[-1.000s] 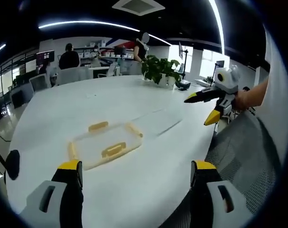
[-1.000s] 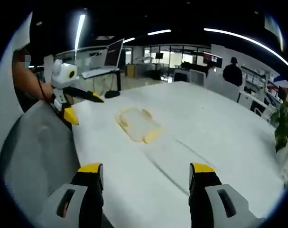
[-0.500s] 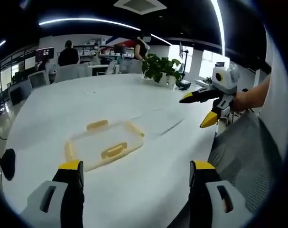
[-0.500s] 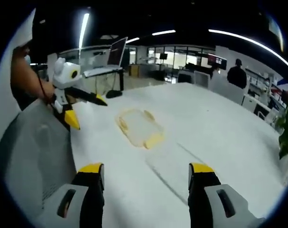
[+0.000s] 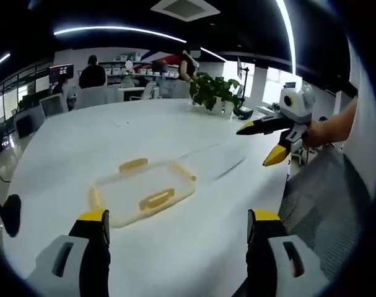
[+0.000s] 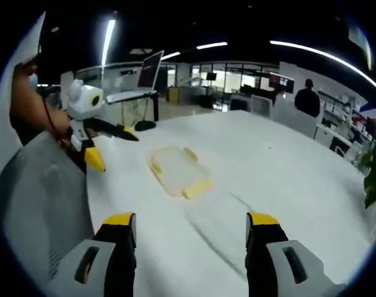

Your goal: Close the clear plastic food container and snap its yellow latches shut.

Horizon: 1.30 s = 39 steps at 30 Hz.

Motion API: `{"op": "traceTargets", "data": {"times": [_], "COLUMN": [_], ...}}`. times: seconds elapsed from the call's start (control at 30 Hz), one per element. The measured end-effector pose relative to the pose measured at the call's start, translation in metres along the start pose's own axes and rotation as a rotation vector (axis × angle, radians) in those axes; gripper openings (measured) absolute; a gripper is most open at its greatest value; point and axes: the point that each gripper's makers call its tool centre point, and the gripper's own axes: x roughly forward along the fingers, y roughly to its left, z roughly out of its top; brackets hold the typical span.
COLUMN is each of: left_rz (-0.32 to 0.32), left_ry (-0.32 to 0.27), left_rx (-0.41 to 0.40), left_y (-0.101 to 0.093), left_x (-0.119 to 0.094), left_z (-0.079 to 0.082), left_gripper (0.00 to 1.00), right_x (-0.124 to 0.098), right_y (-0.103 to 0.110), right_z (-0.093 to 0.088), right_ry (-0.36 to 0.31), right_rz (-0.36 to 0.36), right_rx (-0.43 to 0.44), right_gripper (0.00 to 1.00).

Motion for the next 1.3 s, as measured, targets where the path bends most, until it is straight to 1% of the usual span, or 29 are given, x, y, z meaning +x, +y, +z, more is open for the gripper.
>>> {"op": "traceTargets", "data": {"times": [0.17,0.27,0.53,0.63,0.8,1.07,1.2,1.3], "left_rz": [0.004,0.008,0.000,-0.013,-0.012,-0.022,-0.027,-0.028], "left_ry": [0.002,-0.008,0.023,0.024,0.041,0.051,0.064,0.064], "left_rx": [0.005,-0.008,0.020,0.029,0.038,0.044,0.068,0.072], "left_y": [0.002,0.005,0.015,0.017,0.027,0.029,0.031,0.034], "left_x": [0.000,-0.001,0.001,0.003,0.005,0.012,0.014,0.016], "left_z": [-0.001,0.001,-0.005,-0.002,-0.004,-0.007,-0.008,-0.006], "left_gripper": [0.93,0.93,0.91,0.90,0.89,0.88,0.88,0.88], "right_x": [0.006,0.010,0.021,0.025,0.033,0.043,0.047,0.049], "right_y": [-0.001,0.001,0.002,0.003,0.001,-0.003,-0.007,-0.008], "right_z": [0.000,0.001,0.004,0.005,0.005,0.011,0.016,0.019], "right_ry": [0.002,0.006,0.013,0.012,0.013,-0.006,-0.014,-0.012], "right_rz": [0.003,0.009,0.035,0.042,0.049,0.054,0.053,0.059], "right_rx": [-0.005,-0.017,-0.042,-0.044,-0.051,-0.067,-0.068,-0.082], "right_gripper": [0.71,0.71,0.71,0.70,0.70,0.69,0.69,0.68]}}
